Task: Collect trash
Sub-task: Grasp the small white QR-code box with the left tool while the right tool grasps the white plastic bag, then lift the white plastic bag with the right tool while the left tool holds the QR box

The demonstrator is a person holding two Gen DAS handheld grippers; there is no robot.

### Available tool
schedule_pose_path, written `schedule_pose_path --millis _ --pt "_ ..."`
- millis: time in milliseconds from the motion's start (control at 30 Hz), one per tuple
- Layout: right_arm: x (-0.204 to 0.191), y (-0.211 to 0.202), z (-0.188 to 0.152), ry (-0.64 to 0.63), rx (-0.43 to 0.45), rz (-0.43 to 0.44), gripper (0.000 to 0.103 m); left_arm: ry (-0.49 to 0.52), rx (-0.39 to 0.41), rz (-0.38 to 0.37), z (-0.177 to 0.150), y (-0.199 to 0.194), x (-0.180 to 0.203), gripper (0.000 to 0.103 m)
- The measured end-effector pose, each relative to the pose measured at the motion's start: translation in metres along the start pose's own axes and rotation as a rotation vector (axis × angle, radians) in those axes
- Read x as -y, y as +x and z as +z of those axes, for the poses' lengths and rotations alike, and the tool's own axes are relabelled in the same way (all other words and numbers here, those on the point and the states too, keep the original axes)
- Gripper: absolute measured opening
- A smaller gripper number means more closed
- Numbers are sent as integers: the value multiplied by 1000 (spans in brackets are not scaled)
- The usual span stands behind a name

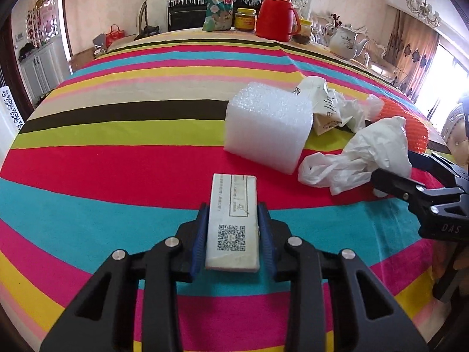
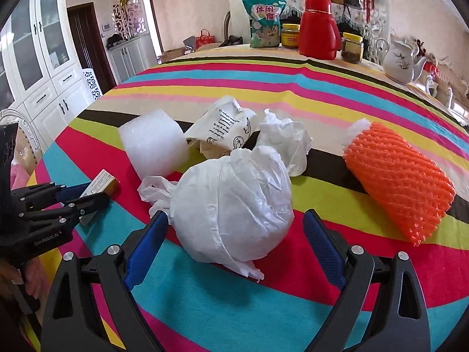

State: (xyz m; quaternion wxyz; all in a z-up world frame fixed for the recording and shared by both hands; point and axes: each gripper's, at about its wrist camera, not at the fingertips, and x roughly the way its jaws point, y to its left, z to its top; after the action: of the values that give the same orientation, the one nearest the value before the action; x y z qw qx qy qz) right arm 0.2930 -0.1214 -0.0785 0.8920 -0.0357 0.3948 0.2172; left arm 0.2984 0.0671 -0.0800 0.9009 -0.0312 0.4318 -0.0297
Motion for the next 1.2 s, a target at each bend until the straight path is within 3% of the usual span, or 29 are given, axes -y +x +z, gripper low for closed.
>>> schedule_pose_path --millis 333,467,533,600,733,1200 --pt "-1 -1 -1 -8 7 -7 84 -8 -8 44 3 4 2 33" --pt "1 0 0 -2 -1 0 59 3 -9 30 4 4 3 33" --pt "-1 -2 0 -10 12 -1 39 0 -4 12 3 3 2 32" --pt "-5 -7 0 -37 40 8 34 -12 19 1 1 -1 0 31" --pt "-17 -17 -2 -93 89 -24 32 -28 91 7 -2 -16 -3 31" --pt "-20 -29 -4 -112 153 -33 32 31 231 48 -5 -44 13 32"
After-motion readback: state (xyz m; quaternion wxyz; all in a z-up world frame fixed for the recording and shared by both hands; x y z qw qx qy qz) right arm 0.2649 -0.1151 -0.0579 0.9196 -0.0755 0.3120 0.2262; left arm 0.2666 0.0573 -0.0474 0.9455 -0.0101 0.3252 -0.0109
